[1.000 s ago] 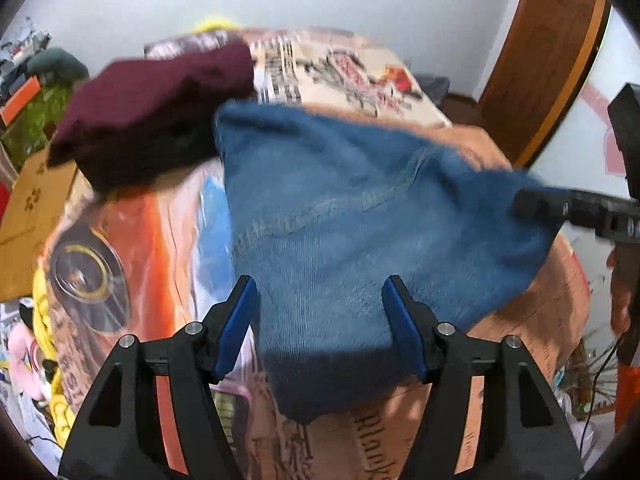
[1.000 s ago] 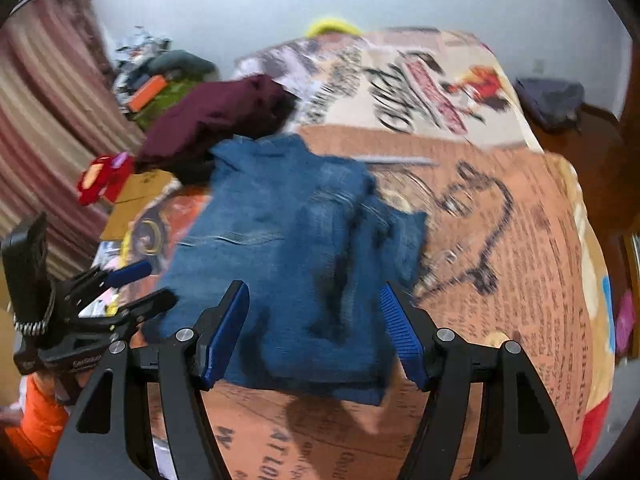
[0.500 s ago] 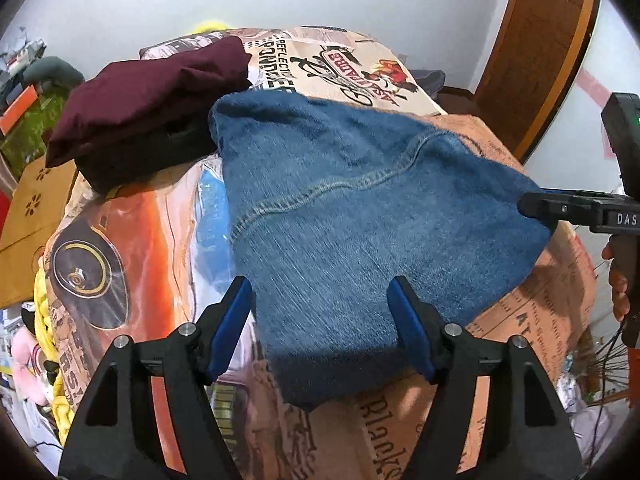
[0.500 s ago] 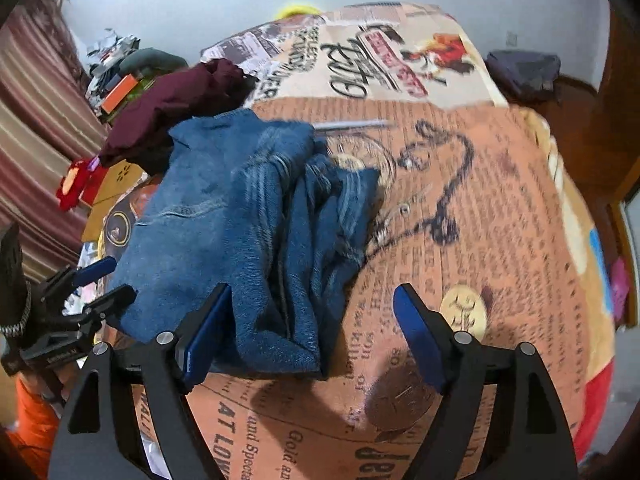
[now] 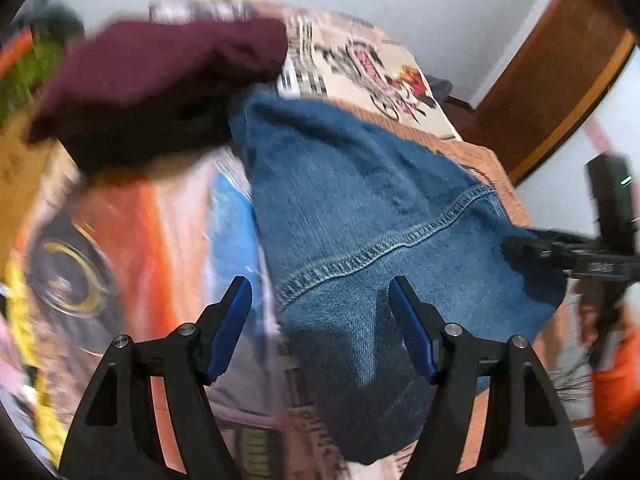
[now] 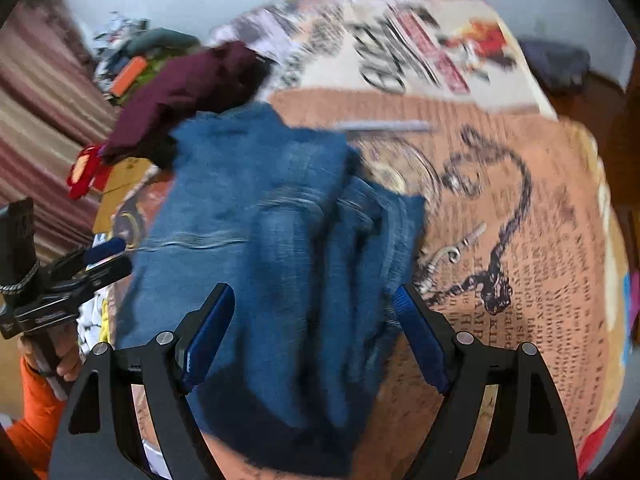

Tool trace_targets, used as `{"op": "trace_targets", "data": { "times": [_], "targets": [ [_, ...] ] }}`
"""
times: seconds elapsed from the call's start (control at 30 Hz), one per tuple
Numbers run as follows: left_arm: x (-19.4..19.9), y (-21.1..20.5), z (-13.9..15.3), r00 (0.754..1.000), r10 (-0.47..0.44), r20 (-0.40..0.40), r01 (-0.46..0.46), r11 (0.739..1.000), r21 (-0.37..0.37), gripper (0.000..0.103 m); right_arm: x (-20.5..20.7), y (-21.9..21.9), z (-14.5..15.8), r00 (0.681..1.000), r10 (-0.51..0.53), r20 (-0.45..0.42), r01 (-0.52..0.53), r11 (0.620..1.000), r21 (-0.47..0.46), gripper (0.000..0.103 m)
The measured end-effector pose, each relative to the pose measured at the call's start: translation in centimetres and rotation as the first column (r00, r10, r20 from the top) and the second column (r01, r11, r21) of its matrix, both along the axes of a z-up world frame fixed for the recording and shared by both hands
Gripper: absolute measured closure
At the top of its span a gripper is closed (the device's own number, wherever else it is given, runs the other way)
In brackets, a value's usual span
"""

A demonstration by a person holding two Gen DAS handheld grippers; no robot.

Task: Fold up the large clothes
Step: 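Grasp the folded denim bundle with both grippers and lift it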

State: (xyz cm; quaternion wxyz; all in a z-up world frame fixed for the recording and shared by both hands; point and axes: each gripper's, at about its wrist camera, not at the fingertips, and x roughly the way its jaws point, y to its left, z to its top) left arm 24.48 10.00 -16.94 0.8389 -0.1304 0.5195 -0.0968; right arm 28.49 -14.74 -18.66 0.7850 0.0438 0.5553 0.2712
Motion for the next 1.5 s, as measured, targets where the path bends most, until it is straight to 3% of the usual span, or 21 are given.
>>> {"op": "trace_targets", "data": {
  "times": [0.13, 0.27, 0.4, 0.57, 0.67, 0.83, 0.9, 1.1, 1.33, 1.5],
  "targets": [
    [1.2, 0.9, -3.0, 0.997, -0.026, -0.073, 0.013, 0.983, -0.183, 0.032, 2.1, -1.9, -3.3, 0.987, -0.019, -0.161, 0.037, 0.993, 0.111, 0.012],
    [2.6, 1.8, -5.4, 0.991, -0.017, -0.131, -0.026, 0.947, -0.319, 0.029, 2.3, -1.4, -3.9, 0.991, 0.009, -0.130, 0.007, 0.992, 0.124, 0.009],
    [3.7, 2.0, -7.0, 0.985, -0.027, -0.173, -0.044, 0.917, -0.396, 0.027, 3.2, -0.2, -4.4, 0.987, 0.038, -0.159, -0.017, 0.991, 0.132, 0.008],
    [4.4, 1.5, -7.1, 0.985, -0.047, -0.169, -0.023, 0.919, -0.392, 0.026, 5.2, 0.3, -5.3, 0.975, 0.033, -0.220, 0.002, 0.987, 0.158, 0.007],
    [4.8, 1.1, -7.0, 0.984, -0.052, -0.172, -0.020, 0.920, -0.391, 0.026, 5.7, 0.6, -5.6, 0.971, 0.037, -0.238, 0.005, 0.985, 0.174, 0.012],
    [4.6, -0.3, -5.9, 0.988, -0.061, -0.142, 0.013, 0.948, -0.318, 0.034, 5.5, 0.1, -5.1, 0.960, 0.055, -0.275, 0.004, 0.978, 0.209, 0.047],
    [4.6, -1.0, -5.1, 0.990, -0.061, -0.127, 0.021, 0.956, -0.292, 0.041, 5.2, 0.1, -4.8, 0.959, 0.058, -0.276, 0.003, 0.976, 0.217, 0.054],
    [3.6, -3.3, -1.3, 0.995, -0.081, -0.054, 0.066, 0.971, -0.228, 0.059, 3.4, 1.2, -1.5, 0.981, 0.044, -0.191, -0.009, 0.984, 0.177, 0.066],
    [0.6, -3.2, 5.0, 0.994, -0.091, 0.067, 0.100, 0.984, -0.150, 0.064, 0.7, 3.0, 4.2, 0.994, 0.094, -0.049, -0.083, 0.976, 0.201, 0.070],
    [-1.1, -0.8, 11.0, 0.980, -0.051, 0.191, 0.076, 0.989, -0.128, 0.064, 0.5, 5.0, 9.6, 0.990, 0.121, 0.078, -0.137, 0.958, 0.253, 0.070]
  ]
}}
